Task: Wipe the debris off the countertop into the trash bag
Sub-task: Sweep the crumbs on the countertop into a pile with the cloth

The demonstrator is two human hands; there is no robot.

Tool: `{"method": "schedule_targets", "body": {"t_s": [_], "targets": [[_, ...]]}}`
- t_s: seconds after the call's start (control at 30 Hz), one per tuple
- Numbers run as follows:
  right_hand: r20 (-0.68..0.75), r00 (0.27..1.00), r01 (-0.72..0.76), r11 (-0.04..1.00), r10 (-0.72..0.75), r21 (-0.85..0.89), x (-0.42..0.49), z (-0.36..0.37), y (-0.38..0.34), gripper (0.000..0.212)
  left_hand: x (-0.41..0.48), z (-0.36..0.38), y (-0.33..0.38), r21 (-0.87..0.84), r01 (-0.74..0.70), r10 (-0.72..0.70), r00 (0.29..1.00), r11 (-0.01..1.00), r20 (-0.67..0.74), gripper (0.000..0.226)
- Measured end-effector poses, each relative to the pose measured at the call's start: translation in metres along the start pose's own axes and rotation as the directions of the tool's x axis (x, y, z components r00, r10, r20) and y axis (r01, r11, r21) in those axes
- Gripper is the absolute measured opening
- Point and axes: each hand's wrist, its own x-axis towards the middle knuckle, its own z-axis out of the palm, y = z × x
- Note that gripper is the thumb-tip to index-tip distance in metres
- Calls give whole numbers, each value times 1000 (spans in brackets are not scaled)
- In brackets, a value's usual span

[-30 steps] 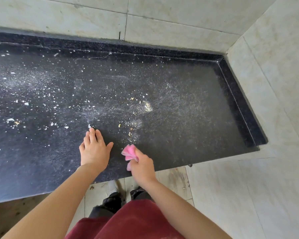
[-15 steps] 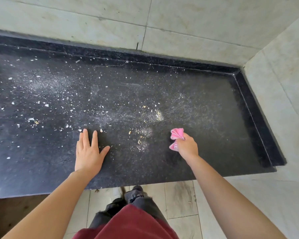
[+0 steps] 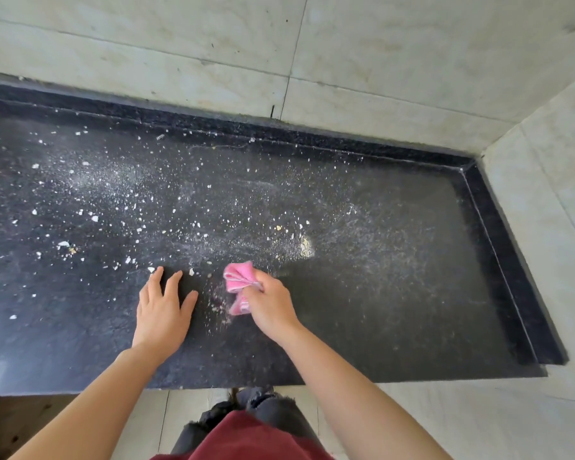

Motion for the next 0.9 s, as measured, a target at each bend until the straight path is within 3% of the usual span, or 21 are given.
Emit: {"method": "schedule_targets", "body": {"t_s": [0.1, 0.2, 0.3, 0.4, 0.6, 0.7, 0.77, 0.83, 0.9], "targets": [[-223, 975, -26, 999, 16, -40, 21, -69, 6, 32, 9, 1, 13, -56, -6, 0, 996, 998, -94, 55], [-384, 917, -168, 979, 112, -116, 49, -143, 23, 31, 27, 5, 32, -31, 21, -24, 995, 999, -97, 66], [-442, 868, -307, 944, 228, -116, 73, -179, 38, 36, 43, 11, 41, 32, 92, -90, 994, 995, -57, 77], [-459, 867, -302, 937, 193, -176, 82, -160, 40, 43, 48, 16, 40, 175, 98, -92, 995, 980, -42, 81], [-305, 950, -164, 937, 66, -308, 63, -82, 24, 48, 49, 18, 42, 251, 95, -91, 996, 963, -25, 82], [-51, 999, -23, 966, 11, -259, 50, -56, 10, 48, 49, 17, 44, 271, 98, -101, 995, 957, -3, 81], [157, 988, 18, 990, 4, -138, 46, -46, 6, 51, 49, 16, 45, 272, 100, -105, 994, 957, 4, 81], [141, 990, 26, 997, -16, -71, 51, -51, 10, 48, 49, 14, 46, 278, 100, -107, 994, 955, 10, 81], [-61, 998, 1, 989, -10, -145, 61, -73, 17, 44, 50, 13, 46, 291, 96, -107, 994, 952, 22, 81]]}}
